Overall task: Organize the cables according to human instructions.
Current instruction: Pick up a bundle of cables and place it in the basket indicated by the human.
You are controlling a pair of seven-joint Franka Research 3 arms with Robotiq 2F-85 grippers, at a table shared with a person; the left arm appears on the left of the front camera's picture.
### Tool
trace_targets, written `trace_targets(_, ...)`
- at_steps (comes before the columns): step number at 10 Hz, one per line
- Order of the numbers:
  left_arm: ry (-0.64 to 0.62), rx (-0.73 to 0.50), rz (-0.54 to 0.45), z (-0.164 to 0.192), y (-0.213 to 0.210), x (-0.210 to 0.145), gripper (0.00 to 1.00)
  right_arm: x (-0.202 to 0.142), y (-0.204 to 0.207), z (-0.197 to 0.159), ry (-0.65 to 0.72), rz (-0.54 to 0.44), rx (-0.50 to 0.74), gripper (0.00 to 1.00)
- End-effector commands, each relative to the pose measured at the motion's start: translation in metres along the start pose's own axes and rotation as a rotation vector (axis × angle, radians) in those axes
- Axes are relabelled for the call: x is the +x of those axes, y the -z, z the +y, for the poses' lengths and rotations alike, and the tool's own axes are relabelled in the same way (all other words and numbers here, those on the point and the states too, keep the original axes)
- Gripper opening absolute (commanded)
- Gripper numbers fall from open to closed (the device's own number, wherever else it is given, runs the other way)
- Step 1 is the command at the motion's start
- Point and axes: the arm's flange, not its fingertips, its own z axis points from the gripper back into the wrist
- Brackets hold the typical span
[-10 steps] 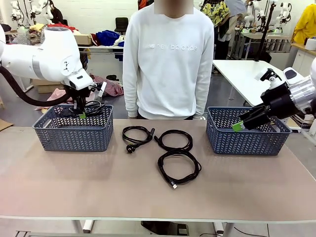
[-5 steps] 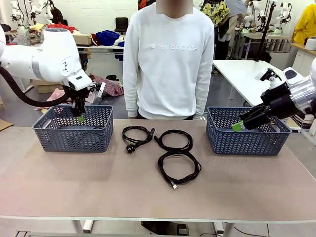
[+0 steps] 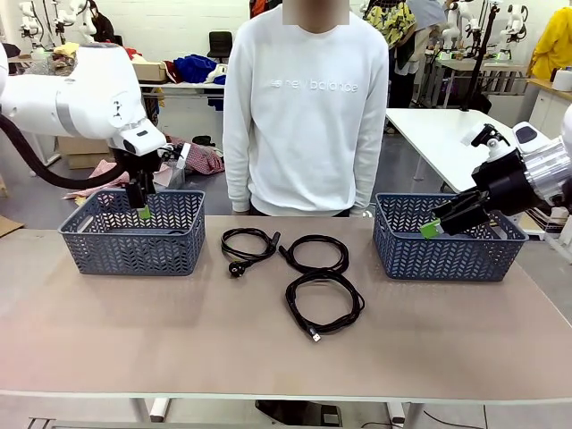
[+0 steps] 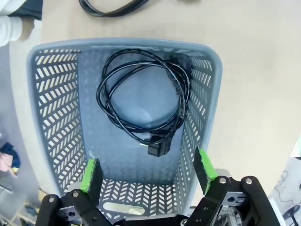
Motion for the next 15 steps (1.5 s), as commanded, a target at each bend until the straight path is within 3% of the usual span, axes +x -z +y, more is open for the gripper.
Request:
trace_targets(1,-0.001,-0.027,-0.018,0.007,-0.004,-0.004,1.00,0.000,0.002,-0.004,-0.019,-0.023,0.012,1.00)
trace_targets(3,-0.073,-0.052,-0.047,0.005,-0.003,-0.007,1.00,0.000,0.002,-0.004,-0.019,-0.023,0.012,1.00)
trace_targets(4,-0.009,-0.009,-0.004,0.003,-0.002,-0.001,1.00,0.000,0.002,-0.004,-0.019,-0.023,0.012,1.00)
trace_targets(9,-0.017,-0.020,-0.013,0.002,-0.001,0.001,1.00,0.000,0.002,-0.004,-0.019,-0.023,0.012,1.00)
trace_targets(15,-0.173,-0.039,-0.221,-0.066,-0.006,0.040,1.00,0.000,0.002,-0.004,-0.019,-0.023,0.012,1.00)
